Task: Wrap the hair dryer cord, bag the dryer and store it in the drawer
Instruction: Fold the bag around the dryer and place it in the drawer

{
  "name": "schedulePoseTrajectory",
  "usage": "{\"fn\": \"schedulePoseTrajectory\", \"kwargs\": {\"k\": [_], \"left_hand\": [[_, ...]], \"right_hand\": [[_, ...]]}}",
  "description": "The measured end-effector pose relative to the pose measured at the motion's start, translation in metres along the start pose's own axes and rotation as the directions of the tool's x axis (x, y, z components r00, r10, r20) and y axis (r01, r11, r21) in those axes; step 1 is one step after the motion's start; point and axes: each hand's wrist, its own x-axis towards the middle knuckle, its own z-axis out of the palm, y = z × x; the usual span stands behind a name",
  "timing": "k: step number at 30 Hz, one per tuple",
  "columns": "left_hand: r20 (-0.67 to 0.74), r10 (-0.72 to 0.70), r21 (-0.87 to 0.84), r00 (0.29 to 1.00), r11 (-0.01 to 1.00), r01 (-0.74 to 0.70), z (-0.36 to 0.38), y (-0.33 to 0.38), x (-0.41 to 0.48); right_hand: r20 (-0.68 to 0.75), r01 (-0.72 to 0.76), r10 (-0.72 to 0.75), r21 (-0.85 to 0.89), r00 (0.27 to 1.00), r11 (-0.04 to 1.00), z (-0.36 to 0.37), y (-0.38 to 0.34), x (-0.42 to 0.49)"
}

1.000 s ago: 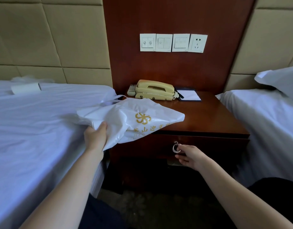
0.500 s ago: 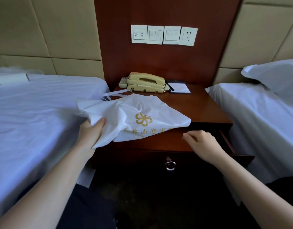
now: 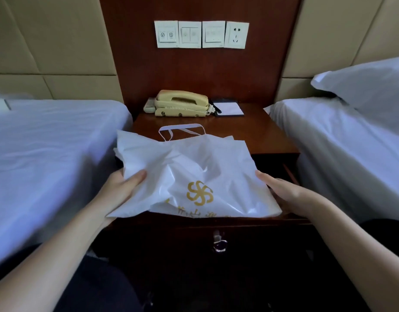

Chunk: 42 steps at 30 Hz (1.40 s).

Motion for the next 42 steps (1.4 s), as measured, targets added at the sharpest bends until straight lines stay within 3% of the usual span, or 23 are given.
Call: {"fn": "schedulePoseTrajectory", "kwargs": {"k": [2, 3, 7, 14, 18, 23, 26, 29, 30, 32, 34, 35, 36, 38, 40, 42], "left_hand": [[0.052, -0.022, 0.006, 0.998, 1.0, 0.022, 0.007, -0.003, -0.003], [0.069, -0.036, 0.009, 0.997, 0.999, 0.035, 0.012, -0.004, -0.005], [0.122, -0.135, 0.073, 0.983, 0.989, 0.127, 0.024, -0.014, -0.005], [0.206, -0.315, 0.179, 0.926, 0.943, 0.281, 0.026, -0.014, -0.001], [0.128, -0.33, 0.387, 0.935, 0.885, 0.259, 0.024, -0.02, 0.02], [0.154, -0.3, 0.509, 0.941, 0.841, 0.185, 0.033, -0.024, 0.042], [0.102, -0.295, 0.531, 0.95, 0.824, 0.199, 0.041, -0.038, 0.055], [-0.056, -0.245, 0.687, 0.968, 0.694, 0.216, 0.048, -0.041, 0.053], [-0.114, -0.168, 0.772, 0.979, 0.605, 0.193, 0.051, -0.039, 0.047], [-0.12, 0.143, 0.911, 0.982, 0.41, 0.052, 0.061, -0.037, 0.034], [0.074, 0.461, 0.934, 0.884, 0.278, -0.223, 0.074, -0.036, 0.028], [0.21, 0.529, 0.891, 0.822, 0.244, -0.384, 0.08, -0.033, 0.025], [0.355, 0.522, 0.819, 0.775, 0.227, -0.527, 0.087, -0.03, 0.023], [0.565, 0.408, 0.711, 0.718, 0.202, -0.674, 0.101, -0.024, 0.023], [0.609, 0.256, 0.724, 0.751, 0.209, -0.658, 0.111, -0.024, 0.029], [0.574, 0.154, 0.769, 0.804, 0.237, -0.594, 0.117, -0.029, 0.04]], "right_hand": [[0.079, 0.023, -0.038, 0.18, 0.996, 0.983, 0.013, 0.001, -0.001], [0.069, 0.041, -0.055, 0.191, 0.996, 0.981, 0.016, 0.001, 0.0], [-0.155, 0.046, -0.048, -0.012, 0.987, 0.999, 0.015, 0.009, 0.01], [-0.275, 0.064, -0.097, -0.125, 0.956, 0.99, -0.001, 0.009, 0.024], [-0.334, 0.069, -0.152, -0.247, 0.93, 0.966, -0.012, 0.009, 0.04], [-0.403, 0.084, -0.3, -0.473, 0.865, 0.877, -0.018, 0.015, 0.067], [-0.427, 0.062, -0.345, -0.552, 0.836, 0.832, -0.014, 0.019, 0.079], [-0.428, 0.007, -0.343, -0.617, 0.836, 0.787, -0.009, 0.023, 0.085], [-0.429, -0.023, -0.33, -0.638, 0.841, 0.769, -0.008, 0.024, 0.085], [-0.447, -0.053, -0.328, -0.653, 0.832, 0.756, -0.008, 0.026, 0.083], [-0.449, 0.031, -0.474, -0.7, 0.757, 0.713, -0.003, 0.022, 0.077], [-0.424, 0.109, -0.589, -0.742, 0.688, 0.662, 0.002, 0.019, 0.073], [-0.371, 0.19, -0.69, -0.783, 0.622, 0.593, 0.008, 0.015, 0.069], [-0.196, 0.34, -0.797, -0.827, 0.571, 0.447, 0.019, 0.006, 0.063], [0.009, 0.456, -0.805, -0.828, 0.593, 0.326, 0.031, 0.002, 0.064], [0.12, 0.503, -0.76, -0.813, 0.639, 0.294, 0.041, 0.001, 0.07]]}}
